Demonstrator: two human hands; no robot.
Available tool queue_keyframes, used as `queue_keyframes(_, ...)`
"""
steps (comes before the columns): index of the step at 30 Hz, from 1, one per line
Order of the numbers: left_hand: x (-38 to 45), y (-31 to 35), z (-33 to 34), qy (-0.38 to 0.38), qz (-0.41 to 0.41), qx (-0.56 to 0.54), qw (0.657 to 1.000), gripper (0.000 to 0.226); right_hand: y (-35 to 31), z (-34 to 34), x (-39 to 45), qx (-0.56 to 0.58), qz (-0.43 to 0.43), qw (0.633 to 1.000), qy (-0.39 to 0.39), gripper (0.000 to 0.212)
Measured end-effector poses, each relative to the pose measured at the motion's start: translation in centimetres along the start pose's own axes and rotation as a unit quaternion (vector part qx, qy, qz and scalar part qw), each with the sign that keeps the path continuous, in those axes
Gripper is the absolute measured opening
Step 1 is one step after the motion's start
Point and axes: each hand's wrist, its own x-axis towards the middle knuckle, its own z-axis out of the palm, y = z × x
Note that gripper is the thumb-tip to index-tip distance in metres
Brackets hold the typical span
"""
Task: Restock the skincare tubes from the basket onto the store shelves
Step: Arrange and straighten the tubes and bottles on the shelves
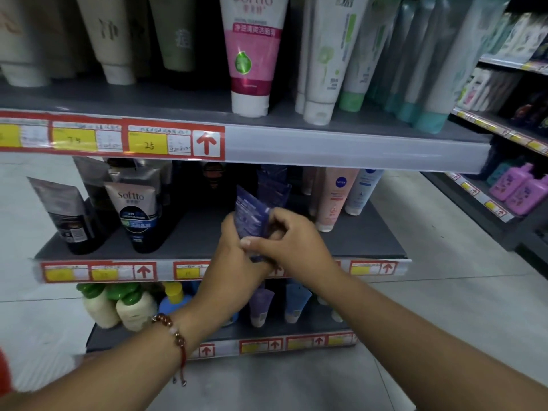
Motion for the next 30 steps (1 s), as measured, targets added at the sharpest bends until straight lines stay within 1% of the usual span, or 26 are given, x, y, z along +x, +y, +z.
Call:
queue_keyframes(2,0.4,-0.3,-1.2,0.001,-0.026,0.007,1.0,0.046,-1.2,0.3,0.3,0.007,-0.004,0.999,-0.038,0.027)
queue_keyframes(3,0.7,-0.3,-1.6,-0.004,-0.035,0.007,0.999,0.042,-1.5,0.2,0.8,0.026,-0.008,0.999,-0.018,0.025)
queue_keyframes(4,0.9,-0.2,-2.0,0.0,-0.045,-0.005,0.999,0.038,-1.8,-0.2,1.3,0.037,-0.01,0.999,0.035,0.026)
queue_keyframes(6,0.9,0.1,-2.4,0.029,-0.069,-0.041,0.996,0.025,-1.9,-1.3,2.5,0.027,-0.01,0.985,0.169,0.024)
queue_keyframes(7,0.8,0.2,-2.5,0.038,-0.081,-0.061,0.994,0.018,-1.5,-1.7,3.1,0.023,-0.004,0.98,0.199,0.02)
queue_keyframes(8,0.6,0.4,-2.6,0.037,-0.092,-0.079,0.992,0.013,-1.0,-1.9,3.6,0.015,0.012,0.98,0.199,0.016)
queue_keyframes(9,0.4,0.6,-2.7,0.031,-0.103,-0.093,0.99,0.012,-0.2,-1.7,4.2,0.005,0.038,0.983,0.181,0.016)
queue_keyframes(11,0.1,0.9,-3.0,0.026,-0.116,-0.115,0.986,0.016,1.6,-0.9,5.2,-0.002,0.093,0.984,0.15,0.019)
queue_keyframes(12,0.0,1.0,-3.1,0.027,-0.121,-0.122,0.985,0.017,2.2,-0.5,5.5,0.008,0.107,0.982,0.153,0.019)
queue_keyframes(14,0.0,1.4,-3.4,0.042,-0.125,-0.117,0.984,0.013,2.8,0.0,5.7,0.058,0.114,0.978,0.167,0.009)
queue_keyframes(16,0.3,1.7,-3.8,0.049,-0.124,-0.112,0.985,0.013,2.7,-0.1,5.6,0.138,0.115,0.97,0.162,0.002)
queue_keyframes(17,0.6,1.8,-4.1,0.037,-0.125,-0.122,0.984,0.014,2.3,-0.3,5.5,0.178,0.12,0.966,0.144,0.002)
queue_keyframes(18,0.7,1.9,-4.4,0.009,-0.127,-0.14,0.982,0.014,1.8,-0.4,5.1,0.211,0.133,0.962,0.113,0.004)
queue_keyframes(21,0.8,2.3,-4.8,-0.101,-0.128,-0.196,0.967,0.022,0.8,-0.1,4.2,0.287,0.182,0.94,0.0,0.008)
queue_keyframes(22,0.8,2.4,-4.7,-0.117,-0.134,-0.212,0.961,0.023,0.5,0.2,3.9,0.295,0.193,0.935,-0.029,0.012)
queue_keyframes(24,1.6,2.0,-4.3,-0.098,-0.174,-0.236,0.951,0.022,0.4,0.5,3.8,0.291,0.219,0.928,-0.069,0.025)
queue_keyframes(26,2.8,0.8,-4.4,-0.06,-0.219,-0.241,0.944,0.034,0.8,0.3,4.2,0.275,0.255,0.925,-0.061,0.043)
queue_keyframes(27,3.4,0.2,-4.7,-0.06,-0.227,-0.242,0.942,0.037,1.4,0.1,4.6,0.264,0.261,0.928,-0.031,0.045)
queue_keyframes(28,3.9,-0.3,-4.9,-0.06,-0.23,-0.253,0.938,0.038,2.1,0.0,5.0,0.232,0.255,0.938,0.016,0.042)
queue_keyframes(30,4.8,-1.7,-5.3,-0.037,-0.242,-0.253,0.936,0.042,4.1,0.0,6.1,0.082,0.223,0.966,0.102,0.034)
